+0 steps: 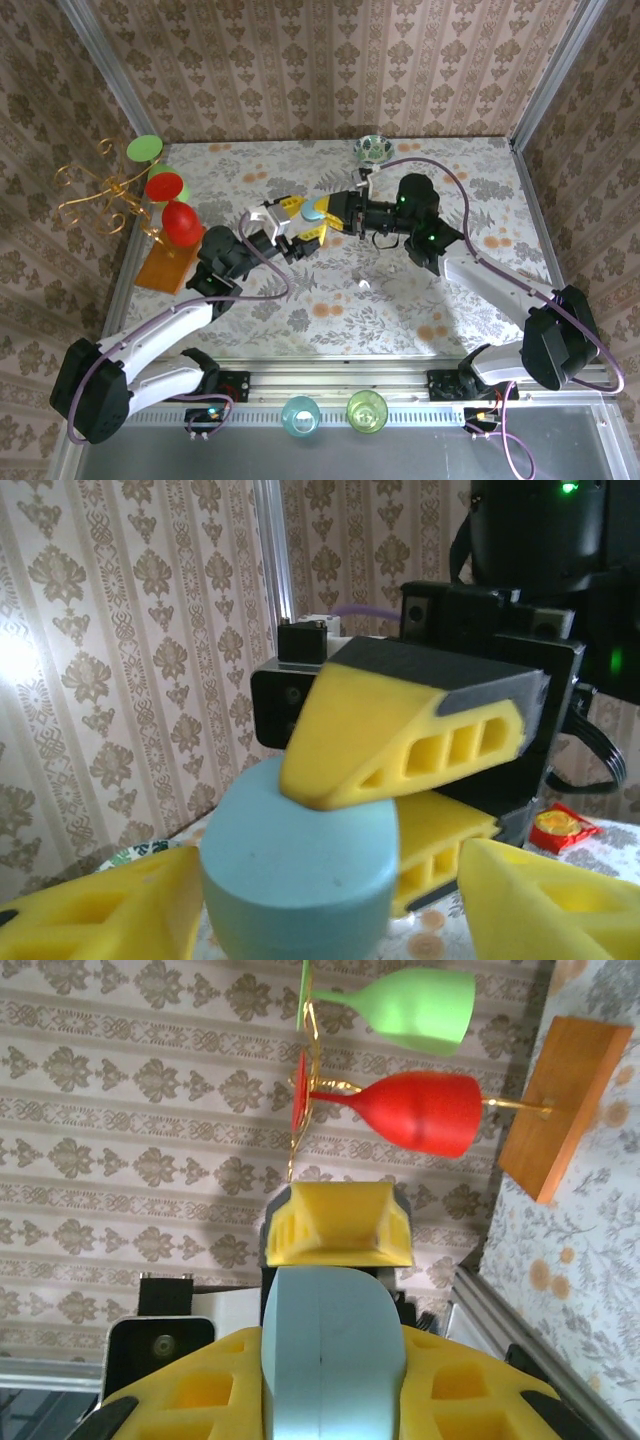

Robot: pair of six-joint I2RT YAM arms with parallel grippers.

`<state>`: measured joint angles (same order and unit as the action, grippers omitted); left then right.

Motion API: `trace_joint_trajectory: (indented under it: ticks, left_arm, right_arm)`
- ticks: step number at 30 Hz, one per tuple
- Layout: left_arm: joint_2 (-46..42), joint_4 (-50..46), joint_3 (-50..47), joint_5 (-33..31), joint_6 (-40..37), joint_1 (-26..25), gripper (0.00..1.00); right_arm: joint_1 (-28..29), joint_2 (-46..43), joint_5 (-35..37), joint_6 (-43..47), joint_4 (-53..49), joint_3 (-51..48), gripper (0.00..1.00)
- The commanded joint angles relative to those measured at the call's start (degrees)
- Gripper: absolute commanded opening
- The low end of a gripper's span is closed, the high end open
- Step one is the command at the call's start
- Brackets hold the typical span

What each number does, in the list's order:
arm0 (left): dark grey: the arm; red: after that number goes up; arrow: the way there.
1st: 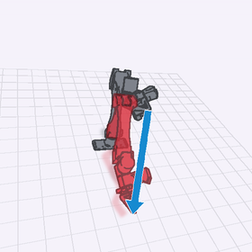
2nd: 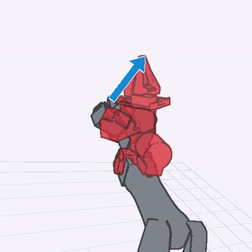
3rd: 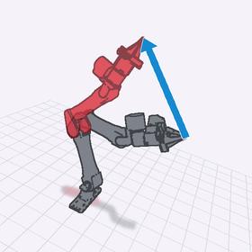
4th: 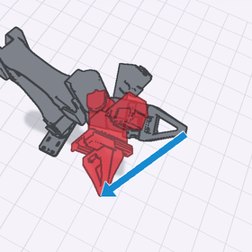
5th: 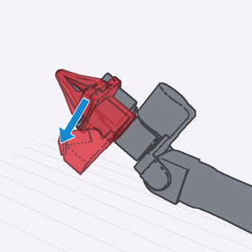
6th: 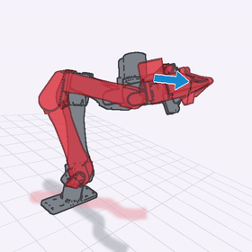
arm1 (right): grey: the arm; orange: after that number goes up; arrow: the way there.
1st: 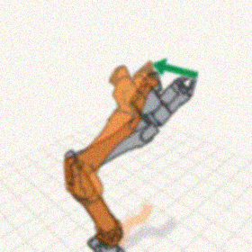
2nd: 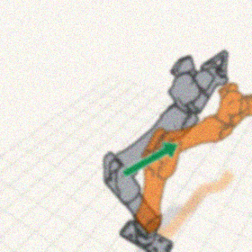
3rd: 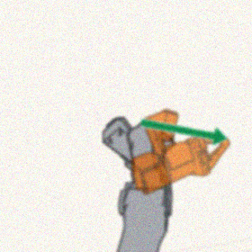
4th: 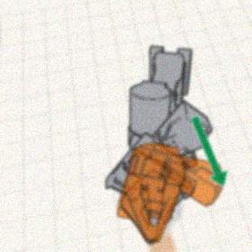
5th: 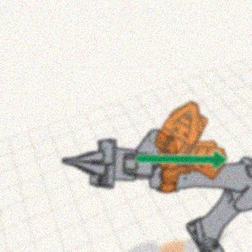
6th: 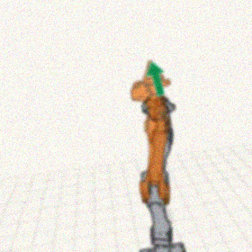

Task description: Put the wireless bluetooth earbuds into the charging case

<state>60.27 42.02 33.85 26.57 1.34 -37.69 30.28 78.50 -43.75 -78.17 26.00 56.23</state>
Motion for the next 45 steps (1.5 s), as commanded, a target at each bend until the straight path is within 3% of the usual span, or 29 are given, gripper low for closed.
trace_joint_trajectory:
  ticks: [1, 6, 11, 17, 25, 30, 33, 41, 45]
  left_arm:
    - [-0.42, -4.24, 2.57, 0.87, -3.09, 0.75, 0.83]
    - [0.57, -13.28, 3.85, -0.48, -7.51, 0.8, 1.0]
    - [4.38, -20.17, 4.91, -2.6, -10.98, -0.55, 1.0]
    - [9.76, -18.0, 5.39, -3.78, -10.66, -1.94, 1.0]
    - [15.76, -14.16, 7.1, -3.8, -8.74, -3.25, 1.0]
    - [17.06, -13.8, 8.2, -3.75, -8.45, -3.61, 1.0]
    - [17.47, -13.81, 8.69, -3.78, -8.46, -3.64, 1.0]
    - [19.18, -13.46, 10.0, -2.51, -8.37, -3.7, 1.0]
    - [19.36, -13.46, 10.71, -1.82, -8.38, -3.67, 1.0]
  right_arm:
    - [-2.8, -0.95, 1.83, 5.09, -5.21, 1.69, 0.18]
    - [-9.35, -2.54, 8.24, 15.84, -20.01, 1.64, 0.17]
    - [-17.45, 0.25, 15.83, 22.54, -27.03, 0.93, 0.17]
    - [-23.25, 11.08, 24.05, 27.73, -28.1, 3.45, 0.17]
    - [-25.09, 28.41, 24.62, 30.98, -28.88, 12.8, 0.19]
    - [-25.25, 33.34, 26.46, 33.51, -30.95, 16.04, 0.21]
    - [-25.6, 33.93, 28.31, 36.16, -33.66, 16.8, 0.28]
    - [-26.68, 27.2, 36.69, 45.35, -42.92, 15.11, 0.69]
    - [-26.51, 22.05, 43.44, 49.39, -49.18, 13.31, 0.76]
